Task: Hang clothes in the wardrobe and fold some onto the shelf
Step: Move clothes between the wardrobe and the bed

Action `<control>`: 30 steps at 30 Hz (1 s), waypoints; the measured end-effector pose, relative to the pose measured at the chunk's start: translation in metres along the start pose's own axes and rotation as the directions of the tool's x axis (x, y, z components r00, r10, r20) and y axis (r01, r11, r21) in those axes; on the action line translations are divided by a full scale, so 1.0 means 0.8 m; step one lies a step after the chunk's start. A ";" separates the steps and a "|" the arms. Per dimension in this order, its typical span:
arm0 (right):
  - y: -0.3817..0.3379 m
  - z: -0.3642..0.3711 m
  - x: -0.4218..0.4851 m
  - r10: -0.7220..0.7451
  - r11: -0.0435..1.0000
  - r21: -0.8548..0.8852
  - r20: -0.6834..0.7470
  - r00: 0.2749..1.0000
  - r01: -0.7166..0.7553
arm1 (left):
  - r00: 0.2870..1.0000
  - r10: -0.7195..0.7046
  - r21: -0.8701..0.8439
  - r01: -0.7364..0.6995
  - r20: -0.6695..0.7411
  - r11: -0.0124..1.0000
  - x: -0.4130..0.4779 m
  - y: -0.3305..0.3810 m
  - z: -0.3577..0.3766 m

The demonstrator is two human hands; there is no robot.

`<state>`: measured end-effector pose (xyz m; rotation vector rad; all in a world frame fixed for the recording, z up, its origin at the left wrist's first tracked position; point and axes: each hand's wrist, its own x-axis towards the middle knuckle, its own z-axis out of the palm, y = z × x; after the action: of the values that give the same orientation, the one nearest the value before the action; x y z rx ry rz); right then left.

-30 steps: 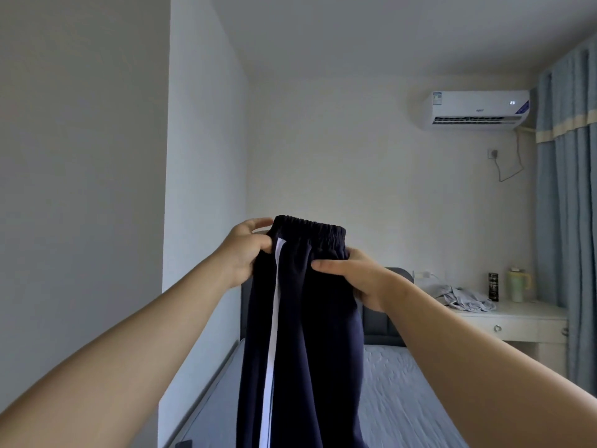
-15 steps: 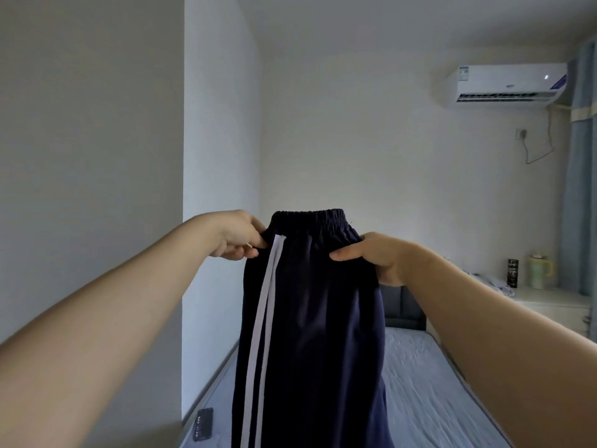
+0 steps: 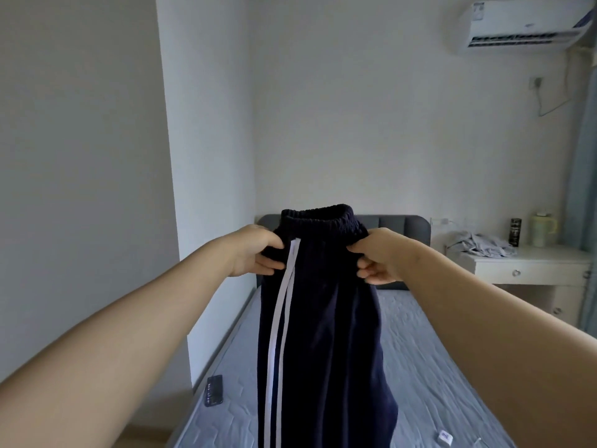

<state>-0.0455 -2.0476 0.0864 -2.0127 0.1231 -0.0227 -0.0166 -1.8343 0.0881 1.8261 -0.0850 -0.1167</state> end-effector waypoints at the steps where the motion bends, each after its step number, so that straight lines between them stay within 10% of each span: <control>1: 0.005 0.006 0.010 0.018 0.999 0.043 0.009 1.000 -0.018 | 0.999 0.029 -0.004 -0.029 -0.023 1.000 0.012 -0.005 0.007; 9: 0.025 0.022 0.128 -0.077 0.915 0.390 -0.090 0.993 0.106 | 0.964 0.157 -0.129 -0.187 -0.215 0.974 0.131 0.008 0.049; 19: 0.011 -0.034 0.161 -0.396 0.834 0.329 -0.201 0.896 0.442 | 0.857 0.415 -0.156 -0.475 -0.306 0.866 0.145 0.061 0.066; 30: 0.108 -0.012 0.023 -0.209 0.920 0.282 -0.238 0.948 0.273 | 0.950 0.276 -0.043 -0.285 -0.149 0.958 0.015 -0.050 0.083</control>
<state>-0.0344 -2.0951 0.0120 -1.6930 -0.0025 -0.3860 -0.0131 -1.8894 0.0318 1.7337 -0.2367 0.2092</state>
